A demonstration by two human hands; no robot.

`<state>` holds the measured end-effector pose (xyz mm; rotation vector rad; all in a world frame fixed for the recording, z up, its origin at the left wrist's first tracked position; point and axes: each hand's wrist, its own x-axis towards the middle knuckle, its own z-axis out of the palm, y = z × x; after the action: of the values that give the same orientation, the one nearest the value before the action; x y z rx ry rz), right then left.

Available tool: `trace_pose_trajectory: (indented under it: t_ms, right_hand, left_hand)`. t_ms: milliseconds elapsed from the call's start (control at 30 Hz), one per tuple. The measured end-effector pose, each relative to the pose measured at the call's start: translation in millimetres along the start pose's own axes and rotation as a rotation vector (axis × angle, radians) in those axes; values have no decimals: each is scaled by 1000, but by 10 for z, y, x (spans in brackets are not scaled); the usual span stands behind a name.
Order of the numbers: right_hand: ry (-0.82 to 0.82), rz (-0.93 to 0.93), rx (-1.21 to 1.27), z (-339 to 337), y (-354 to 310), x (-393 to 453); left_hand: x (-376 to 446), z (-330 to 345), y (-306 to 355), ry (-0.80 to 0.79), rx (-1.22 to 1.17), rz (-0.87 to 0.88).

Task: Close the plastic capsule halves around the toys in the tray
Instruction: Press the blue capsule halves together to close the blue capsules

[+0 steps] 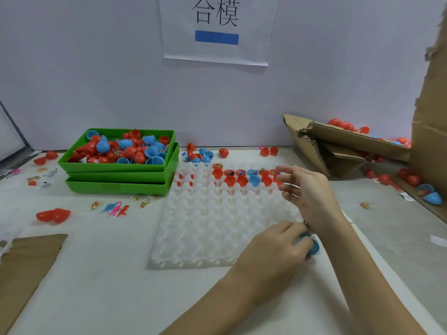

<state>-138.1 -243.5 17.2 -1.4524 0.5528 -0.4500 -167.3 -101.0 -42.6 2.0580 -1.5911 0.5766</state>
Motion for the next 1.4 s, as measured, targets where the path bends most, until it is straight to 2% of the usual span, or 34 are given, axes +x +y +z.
trace_pose_trajectory:
  t_ms: [100,200,267,333,400,533,633,800,900,1000,1167,1400]
  right_hand:
    - [22,-11,56,-30,-10,20]
    - [104,-91,-42,-14,9,41]
    - [95,-139,-96,22,25,20]
    - [0,-161,-89,57,33,-20]
    - [-164,-195,-107,99,46,-74]
    - [-486,-279,-368,257,92,-214]
    - [-613,-215,-260,408,144,-327]
    - [-551,-265,-159,488,246,-367]
    - [-562,-240,-57,502,269,-380]
    - [-583,-248,-28,513,266,-394]
    - [-621,-259,-20,550,290,-414]
    - [-603,-316,-45,582,327,-425]
  left_hand:
    - [-12,-4,15,60,-95,-76]
    - [-62,-105,-52,116,-153,-152]
    - [-94,-223,-166,162,-140,-168]
    - [-142,-358,-334,216,-123,-191]
    - [-225,-479,-528,284,-96,-209]
    - [-408,-642,-810,362,-114,-226]
    - [-515,-735,-910,359,-148,-273]
    - [-551,-782,-915,365,-243,-324]
    - [-515,-773,-868,385,-420,-434]
    - [-477,-776,-821,471,-546,-528]
    - [-471,-744,-853,529,-522,-636]
    - [-491,-740,-914,551,-425,-625]
